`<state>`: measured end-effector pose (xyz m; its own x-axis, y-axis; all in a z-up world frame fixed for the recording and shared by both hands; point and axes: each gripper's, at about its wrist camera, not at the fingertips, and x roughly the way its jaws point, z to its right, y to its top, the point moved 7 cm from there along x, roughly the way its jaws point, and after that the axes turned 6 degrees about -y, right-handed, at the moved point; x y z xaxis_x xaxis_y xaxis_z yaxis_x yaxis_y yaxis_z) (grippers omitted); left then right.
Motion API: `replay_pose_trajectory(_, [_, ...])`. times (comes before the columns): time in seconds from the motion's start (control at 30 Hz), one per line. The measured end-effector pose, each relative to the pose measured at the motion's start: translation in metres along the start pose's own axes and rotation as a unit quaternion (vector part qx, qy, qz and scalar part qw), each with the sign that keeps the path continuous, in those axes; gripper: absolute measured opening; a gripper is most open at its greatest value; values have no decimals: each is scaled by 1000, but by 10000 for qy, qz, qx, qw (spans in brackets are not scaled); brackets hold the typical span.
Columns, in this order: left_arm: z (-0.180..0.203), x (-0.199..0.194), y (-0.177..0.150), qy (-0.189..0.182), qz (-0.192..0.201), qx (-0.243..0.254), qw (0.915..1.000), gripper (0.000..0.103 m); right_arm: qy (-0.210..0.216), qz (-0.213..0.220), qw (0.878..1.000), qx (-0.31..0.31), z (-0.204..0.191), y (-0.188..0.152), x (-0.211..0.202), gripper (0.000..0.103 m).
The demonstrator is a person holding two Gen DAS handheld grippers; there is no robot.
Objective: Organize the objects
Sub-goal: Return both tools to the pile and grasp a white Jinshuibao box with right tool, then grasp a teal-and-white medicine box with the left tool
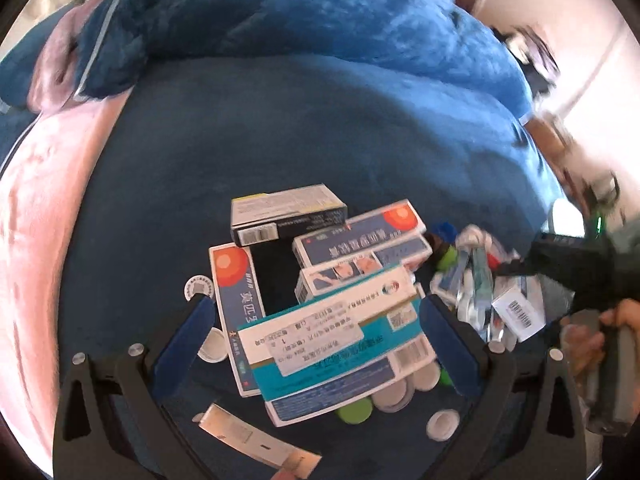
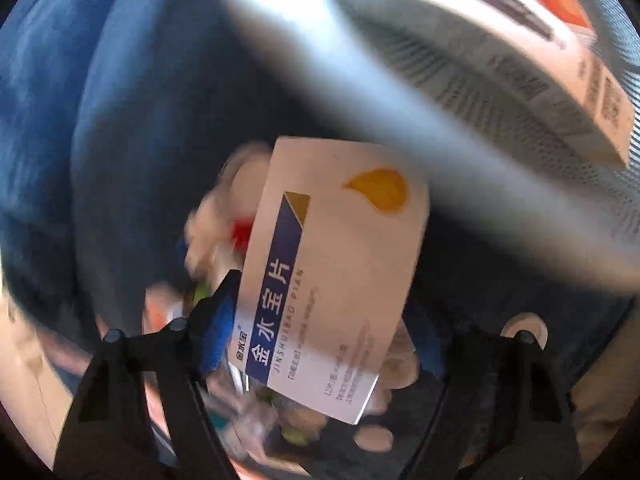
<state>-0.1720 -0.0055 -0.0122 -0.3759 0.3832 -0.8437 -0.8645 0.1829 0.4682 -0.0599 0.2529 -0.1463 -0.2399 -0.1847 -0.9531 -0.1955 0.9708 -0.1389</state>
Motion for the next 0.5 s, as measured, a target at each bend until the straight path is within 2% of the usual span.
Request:
replay_pose_trajectory(0.07, [5, 1, -4, 80, -93, 419, 9990, 102, -10, -4, 9955, -951, -12, -15, -2, 77])
replay_pose_trajectory(0.1, [7, 2, -7, 151, -145, 663, 9976, 102, -35, 9, 9889, -1485, -18, -23, -2, 77])
replay_pose_trajectory(0.13, [9, 5, -11, 258, -213, 934, 9951, 102, -102, 88, 9796, -2004, -22, -30, -4, 76])
replay_pose_trajectory(0.27, [8, 21, -25, 617, -554, 1693, 9821, 102, -401, 476, 9414, -3314, -24, -42, -2, 76])
replay_pose_trajectory(0.33, [10, 29, -30, 505, -708, 1849, 9789, 102, -376, 616, 9300, -3604, -23, -44, 1, 76])
replay_pose_trajectory(0.47, [13, 45, -31, 313, -879, 2025, 9748, 102, -365, 690, 9222, -3788, -18, -50, 16, 76])
replay_pose_trajectory(0.5, [12, 50, -29, 258, -904, 2013, 9750, 102, -370, 678, 9217, -3802, -35, -52, 11, 76])
